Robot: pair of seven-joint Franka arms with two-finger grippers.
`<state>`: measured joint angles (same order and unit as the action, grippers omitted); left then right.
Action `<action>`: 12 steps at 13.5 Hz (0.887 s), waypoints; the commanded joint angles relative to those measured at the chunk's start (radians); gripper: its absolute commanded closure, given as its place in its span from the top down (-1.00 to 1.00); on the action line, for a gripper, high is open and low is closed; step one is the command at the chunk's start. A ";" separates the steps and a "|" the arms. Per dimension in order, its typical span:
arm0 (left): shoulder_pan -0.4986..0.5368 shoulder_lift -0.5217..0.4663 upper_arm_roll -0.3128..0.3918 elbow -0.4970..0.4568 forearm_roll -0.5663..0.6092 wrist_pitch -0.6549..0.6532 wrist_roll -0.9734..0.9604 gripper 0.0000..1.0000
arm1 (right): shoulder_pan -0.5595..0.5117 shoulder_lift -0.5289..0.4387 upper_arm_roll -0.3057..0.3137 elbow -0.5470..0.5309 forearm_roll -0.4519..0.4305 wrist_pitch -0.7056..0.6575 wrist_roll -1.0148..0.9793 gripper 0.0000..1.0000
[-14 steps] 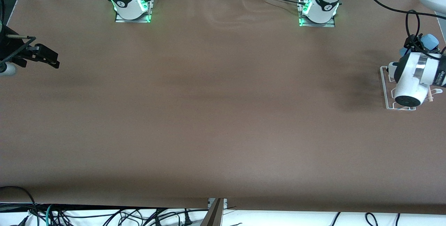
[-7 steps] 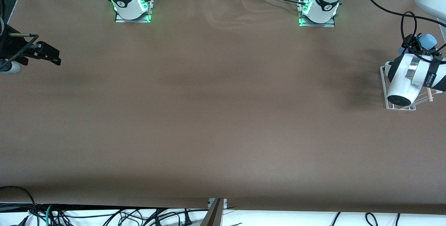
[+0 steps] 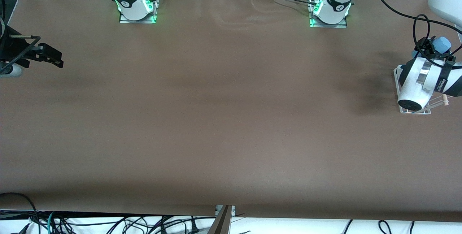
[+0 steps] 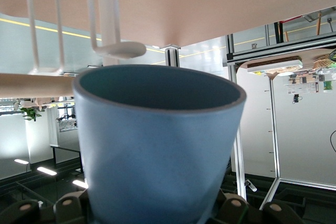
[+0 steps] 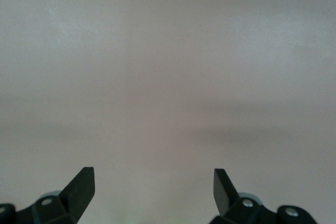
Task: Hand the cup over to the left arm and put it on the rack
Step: 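Lower the cup onto a rack peg with the left gripper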
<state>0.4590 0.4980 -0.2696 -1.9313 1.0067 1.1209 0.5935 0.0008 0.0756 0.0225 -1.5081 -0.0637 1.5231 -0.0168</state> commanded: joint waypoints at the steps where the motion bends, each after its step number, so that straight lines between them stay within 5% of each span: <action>1: 0.026 0.008 -0.017 0.008 0.046 0.000 -0.004 -1.00 | 0.004 0.000 0.005 0.009 -0.015 -0.015 -0.009 1.00; 12: 0.033 0.034 -0.017 0.014 0.049 0.040 -0.009 -1.00 | 0.002 0.000 0.002 0.009 -0.010 -0.017 -0.015 1.00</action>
<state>0.4785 0.5148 -0.2700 -1.9300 1.0190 1.1617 0.5886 0.0026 0.0756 0.0250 -1.5081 -0.0637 1.5217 -0.0168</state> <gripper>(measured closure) 0.291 0.000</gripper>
